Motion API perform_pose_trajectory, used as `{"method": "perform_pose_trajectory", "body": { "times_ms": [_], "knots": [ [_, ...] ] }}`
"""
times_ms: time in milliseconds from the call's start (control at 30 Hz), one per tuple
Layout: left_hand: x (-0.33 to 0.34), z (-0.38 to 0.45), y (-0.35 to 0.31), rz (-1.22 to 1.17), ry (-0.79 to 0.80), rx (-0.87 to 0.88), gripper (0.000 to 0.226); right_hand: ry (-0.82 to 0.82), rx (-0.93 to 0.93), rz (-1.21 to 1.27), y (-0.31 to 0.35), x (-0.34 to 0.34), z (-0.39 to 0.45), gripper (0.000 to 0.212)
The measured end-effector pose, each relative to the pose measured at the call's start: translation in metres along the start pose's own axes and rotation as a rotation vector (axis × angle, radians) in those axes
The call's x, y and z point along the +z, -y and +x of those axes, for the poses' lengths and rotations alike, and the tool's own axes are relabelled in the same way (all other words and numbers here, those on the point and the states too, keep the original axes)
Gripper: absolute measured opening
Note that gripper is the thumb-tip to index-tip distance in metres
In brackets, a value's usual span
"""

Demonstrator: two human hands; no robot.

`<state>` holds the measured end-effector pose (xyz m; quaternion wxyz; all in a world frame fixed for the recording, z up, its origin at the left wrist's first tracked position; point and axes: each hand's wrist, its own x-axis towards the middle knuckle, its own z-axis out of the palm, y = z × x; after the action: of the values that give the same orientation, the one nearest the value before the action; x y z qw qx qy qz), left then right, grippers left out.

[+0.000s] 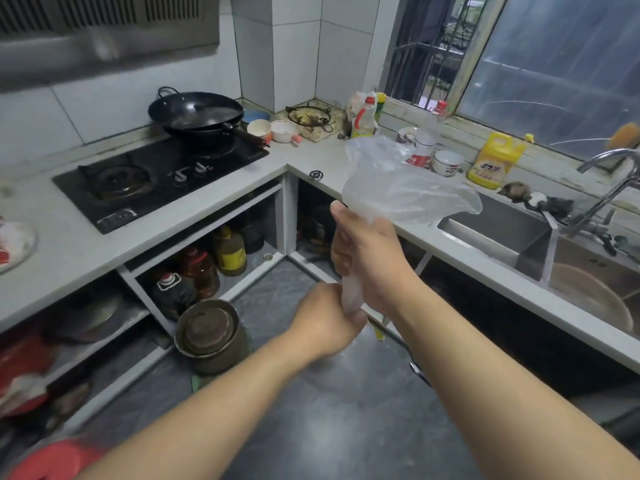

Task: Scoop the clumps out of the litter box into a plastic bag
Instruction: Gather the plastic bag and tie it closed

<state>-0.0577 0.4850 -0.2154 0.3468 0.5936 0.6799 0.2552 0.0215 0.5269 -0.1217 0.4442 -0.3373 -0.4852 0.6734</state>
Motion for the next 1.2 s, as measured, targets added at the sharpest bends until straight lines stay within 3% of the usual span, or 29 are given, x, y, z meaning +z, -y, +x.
{"method": "perform_pose_trajectory", "body": {
  "times_ms": [167,300,467,567,733,867,1033,1100,1200],
  "knots": [
    [0.006,-0.001,0.002,0.101,-0.214,-0.013,0.024,-0.011,0.000,-0.013,-0.009,-0.008,0.007,0.051],
    [0.007,-0.010,0.007,0.098,-0.281,-0.036,0.024,0.038,0.022,0.005,-0.015,-0.006,0.008,0.050],
    [-0.003,-0.030,0.032,-0.001,-0.396,-0.105,0.025,0.301,0.026,0.027,-0.022,0.017,0.012,0.023],
    [-0.017,-0.051,0.052,-0.064,-0.455,-0.152,0.026,0.426,0.073,-0.002,-0.029,0.039,0.011,0.025],
    [-0.051,-0.097,0.077,-0.198,-0.491,-0.145,0.042,0.529,0.120,-0.098,-0.042,0.099,-0.001,0.040],
    [-0.092,-0.144,0.090,-0.148,-0.512,-0.109,0.075,0.620,0.118,-0.144,-0.047,0.156,-0.016,0.048],
    [-0.161,-0.205,0.118,-0.231,-0.585,-0.090,0.089,0.816,0.218,-0.093,-0.051,0.233,-0.041,0.047],
    [-0.185,-0.218,0.128,-0.340,-0.655,-0.003,0.081,0.882,0.235,-0.059,-0.053,0.266,-0.053,0.045],
    [-0.214,-0.230,0.144,-0.710,-0.665,0.187,0.051,0.857,0.216,-0.078,-0.051,0.312,-0.069,0.041]
  ]
}}
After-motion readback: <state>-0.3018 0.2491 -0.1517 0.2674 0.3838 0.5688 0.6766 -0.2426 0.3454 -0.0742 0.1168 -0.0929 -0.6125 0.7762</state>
